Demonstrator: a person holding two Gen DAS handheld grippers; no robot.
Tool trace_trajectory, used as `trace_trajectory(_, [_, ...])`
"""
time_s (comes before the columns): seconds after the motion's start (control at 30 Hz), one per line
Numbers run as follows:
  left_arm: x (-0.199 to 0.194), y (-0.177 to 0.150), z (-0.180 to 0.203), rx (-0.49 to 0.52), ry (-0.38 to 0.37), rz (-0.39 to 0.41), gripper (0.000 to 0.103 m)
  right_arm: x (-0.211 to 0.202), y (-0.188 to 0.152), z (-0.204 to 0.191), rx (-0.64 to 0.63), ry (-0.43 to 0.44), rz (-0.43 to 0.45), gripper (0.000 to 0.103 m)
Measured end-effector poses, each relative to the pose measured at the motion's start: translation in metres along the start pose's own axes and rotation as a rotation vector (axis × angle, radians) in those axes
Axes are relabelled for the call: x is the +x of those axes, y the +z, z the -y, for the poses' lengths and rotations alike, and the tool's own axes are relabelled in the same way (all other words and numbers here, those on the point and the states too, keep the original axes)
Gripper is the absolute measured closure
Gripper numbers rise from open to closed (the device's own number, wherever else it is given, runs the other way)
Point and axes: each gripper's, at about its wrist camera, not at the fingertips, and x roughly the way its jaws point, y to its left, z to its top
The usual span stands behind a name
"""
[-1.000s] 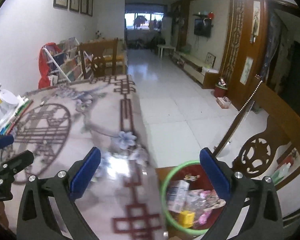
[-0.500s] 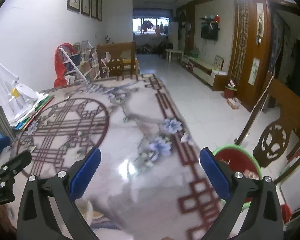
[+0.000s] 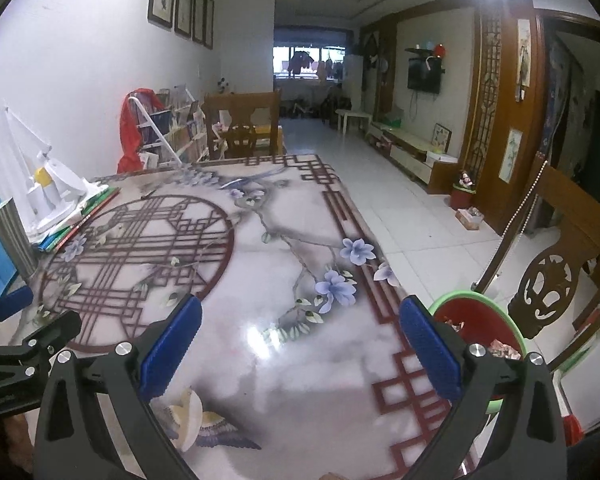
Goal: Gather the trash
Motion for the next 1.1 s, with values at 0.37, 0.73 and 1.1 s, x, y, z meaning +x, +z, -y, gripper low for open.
trace_trajectory(0.37, [0.0033,-0.0054,0.0025,-0.002,-0.001,-0.005,0.005,-0.0105,-0.0008,-0.0004,0.006,-0.004,0.041,0.007])
trace_trajectory(0.73, [0.0054,-0.0064,0.0024,-0.01,0.001,-0.007,0.005,-0.0055,-0.0076,-0.0053,-0.01,0.009,0.01,0.007])
trace_trajectory(1.1, [0.0049,-0.0069,0.0032,-0.01,0.0,-0.006,0.005,-0.0036,-0.0098,-0.0067,-0.013,0.006,-0.004,0.007])
